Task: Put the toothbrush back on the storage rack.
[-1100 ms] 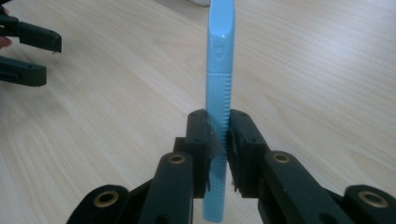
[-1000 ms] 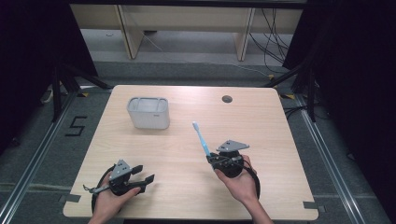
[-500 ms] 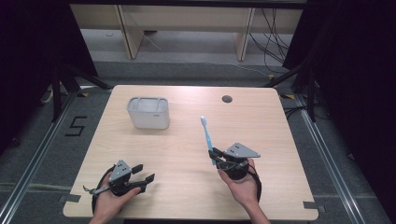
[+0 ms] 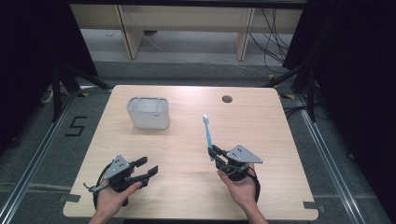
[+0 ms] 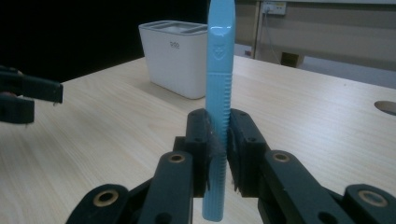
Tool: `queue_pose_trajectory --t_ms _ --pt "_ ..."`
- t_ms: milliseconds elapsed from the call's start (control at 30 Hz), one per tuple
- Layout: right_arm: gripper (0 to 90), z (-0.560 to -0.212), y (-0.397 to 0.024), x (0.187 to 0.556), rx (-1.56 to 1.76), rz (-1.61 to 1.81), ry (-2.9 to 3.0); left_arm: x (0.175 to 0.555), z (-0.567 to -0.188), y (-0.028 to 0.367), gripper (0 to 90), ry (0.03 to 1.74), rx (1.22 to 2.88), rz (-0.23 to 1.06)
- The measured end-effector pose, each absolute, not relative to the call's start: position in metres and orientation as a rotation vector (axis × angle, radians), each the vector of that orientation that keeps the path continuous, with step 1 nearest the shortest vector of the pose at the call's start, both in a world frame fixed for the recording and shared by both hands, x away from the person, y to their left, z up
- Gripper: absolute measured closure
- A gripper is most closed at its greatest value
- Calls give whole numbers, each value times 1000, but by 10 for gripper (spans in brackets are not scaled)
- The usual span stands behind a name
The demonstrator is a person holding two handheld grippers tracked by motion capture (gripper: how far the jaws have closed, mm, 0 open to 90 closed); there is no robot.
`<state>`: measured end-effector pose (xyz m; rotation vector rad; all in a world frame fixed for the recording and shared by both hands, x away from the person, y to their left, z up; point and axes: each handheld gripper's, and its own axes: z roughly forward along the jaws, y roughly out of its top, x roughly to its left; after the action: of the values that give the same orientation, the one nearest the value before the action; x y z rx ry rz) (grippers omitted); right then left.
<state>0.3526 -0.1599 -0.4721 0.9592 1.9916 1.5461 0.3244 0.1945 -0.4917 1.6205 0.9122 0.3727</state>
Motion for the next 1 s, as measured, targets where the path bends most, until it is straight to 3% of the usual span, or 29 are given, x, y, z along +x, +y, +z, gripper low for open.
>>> queue_pose_trajectory --t_ms 167,367,867,1000 --pt "794 -471 -156 352 938 1516 1976 337 -461 168 446 802 1576 326" --pt "794 -469 -150 351 920 1548 1951 352 -434 135 464 671 1592 330" --pt "794 -470 -136 350 909 1556 1934 378 -423 87 558 671 1579 282" --pt "794 -470 -136 351 905 1550 1949 384 -423 81 623 679 1569 274"
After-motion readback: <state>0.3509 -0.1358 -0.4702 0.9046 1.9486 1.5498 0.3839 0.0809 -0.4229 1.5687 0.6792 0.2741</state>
